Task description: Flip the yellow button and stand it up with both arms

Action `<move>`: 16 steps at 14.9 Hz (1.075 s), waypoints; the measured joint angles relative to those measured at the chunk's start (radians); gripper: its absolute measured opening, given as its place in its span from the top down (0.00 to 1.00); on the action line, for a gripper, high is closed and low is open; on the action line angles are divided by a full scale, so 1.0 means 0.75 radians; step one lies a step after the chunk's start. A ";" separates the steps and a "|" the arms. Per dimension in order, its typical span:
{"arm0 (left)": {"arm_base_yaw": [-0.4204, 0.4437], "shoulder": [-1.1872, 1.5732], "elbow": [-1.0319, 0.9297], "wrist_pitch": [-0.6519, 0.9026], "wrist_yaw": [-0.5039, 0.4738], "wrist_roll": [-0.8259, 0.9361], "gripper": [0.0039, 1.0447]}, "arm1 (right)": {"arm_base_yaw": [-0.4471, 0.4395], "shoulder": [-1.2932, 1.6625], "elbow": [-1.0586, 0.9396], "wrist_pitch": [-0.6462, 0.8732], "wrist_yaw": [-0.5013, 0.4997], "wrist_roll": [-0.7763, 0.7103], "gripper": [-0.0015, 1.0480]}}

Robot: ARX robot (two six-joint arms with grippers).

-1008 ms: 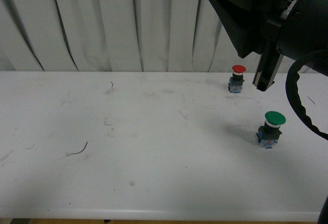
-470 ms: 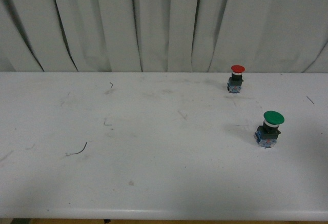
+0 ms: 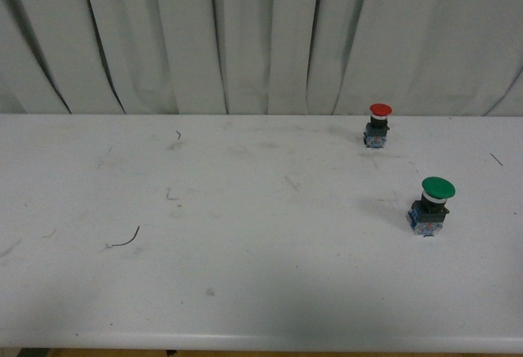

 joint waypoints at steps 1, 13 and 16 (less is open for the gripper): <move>0.000 0.000 0.000 0.000 -0.001 0.000 0.99 | -0.015 -0.061 -0.023 -0.026 -0.026 -0.007 0.98; 0.000 0.000 0.000 -0.001 -0.001 -0.001 0.99 | -0.136 -0.582 -0.164 -0.383 -0.142 -0.010 0.98; 0.000 0.000 0.000 -0.001 -0.001 0.000 0.99 | -0.136 -0.698 -0.164 -0.494 -0.142 -0.010 0.98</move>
